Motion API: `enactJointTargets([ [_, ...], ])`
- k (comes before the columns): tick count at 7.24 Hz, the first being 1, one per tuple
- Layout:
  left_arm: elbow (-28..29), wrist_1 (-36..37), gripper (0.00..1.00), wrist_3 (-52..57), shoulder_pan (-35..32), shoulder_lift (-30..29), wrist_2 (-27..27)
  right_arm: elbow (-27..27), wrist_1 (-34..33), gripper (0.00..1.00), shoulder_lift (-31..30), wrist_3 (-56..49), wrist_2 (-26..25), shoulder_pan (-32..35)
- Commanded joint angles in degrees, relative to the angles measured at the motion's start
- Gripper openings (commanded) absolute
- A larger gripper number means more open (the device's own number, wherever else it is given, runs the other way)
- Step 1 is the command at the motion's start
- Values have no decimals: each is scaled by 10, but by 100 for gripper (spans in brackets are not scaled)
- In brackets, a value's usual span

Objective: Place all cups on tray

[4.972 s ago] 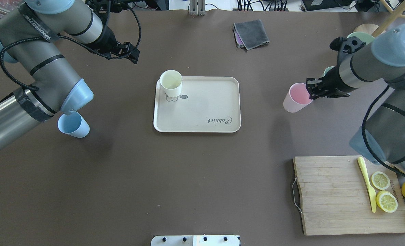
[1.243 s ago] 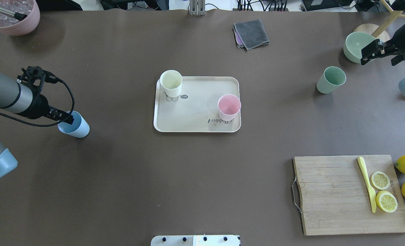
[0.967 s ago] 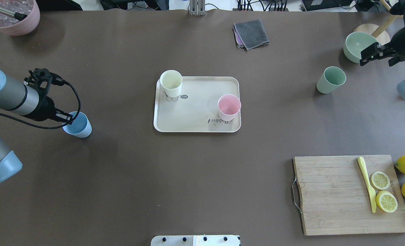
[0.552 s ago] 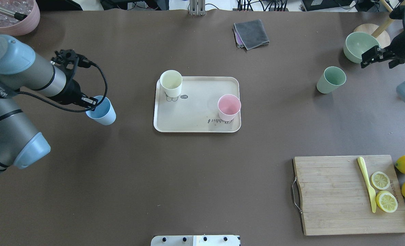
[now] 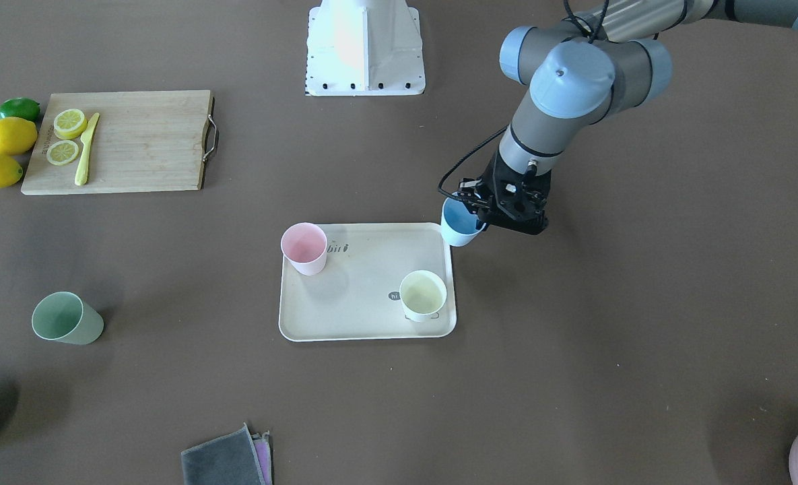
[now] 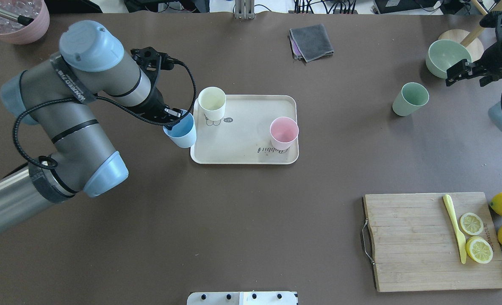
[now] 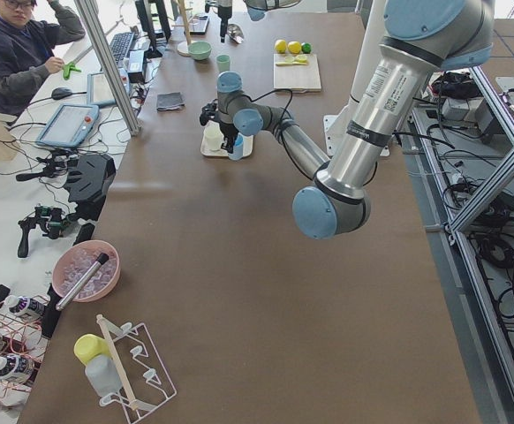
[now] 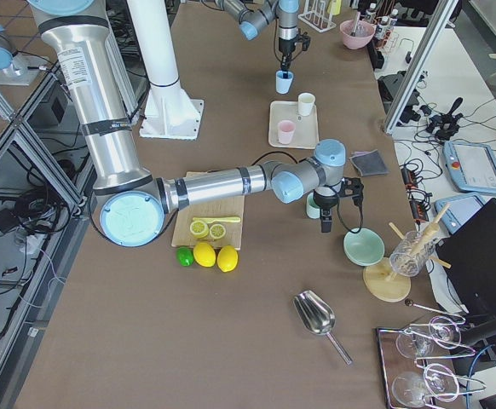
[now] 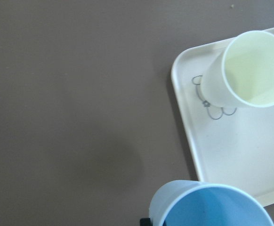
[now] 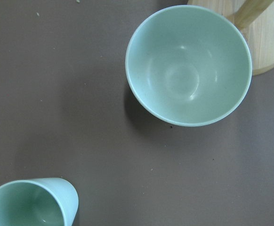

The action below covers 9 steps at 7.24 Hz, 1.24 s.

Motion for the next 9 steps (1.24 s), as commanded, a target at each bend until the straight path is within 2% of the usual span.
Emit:
enactJointTargets([
  [1,64,-58,0,-49,37,-39,34,-3,1,100,2,1,0,-4],
  [3,113,-118,0,-50,37,-41,38,-3,1,100,3,1,0,-4],
  [4,112,-119,18,-48,37,-41,38,-2,1,100,3,1,0,-4],
  [5,108,-118,97,-44,37,-41,38,-3,1,100,3,1,0,-5],
  [7,64,-94,98,-45,11,-41,31,-2,1,100,11,17,1,-7],
  [8,46,-53,98,-20,-37,-40,-23,-3,1,100,22,52,-1,-24],
  [9,33,-22,98,55,-93,-28,-63,-4,1,99,27,73,-8,-40],
])
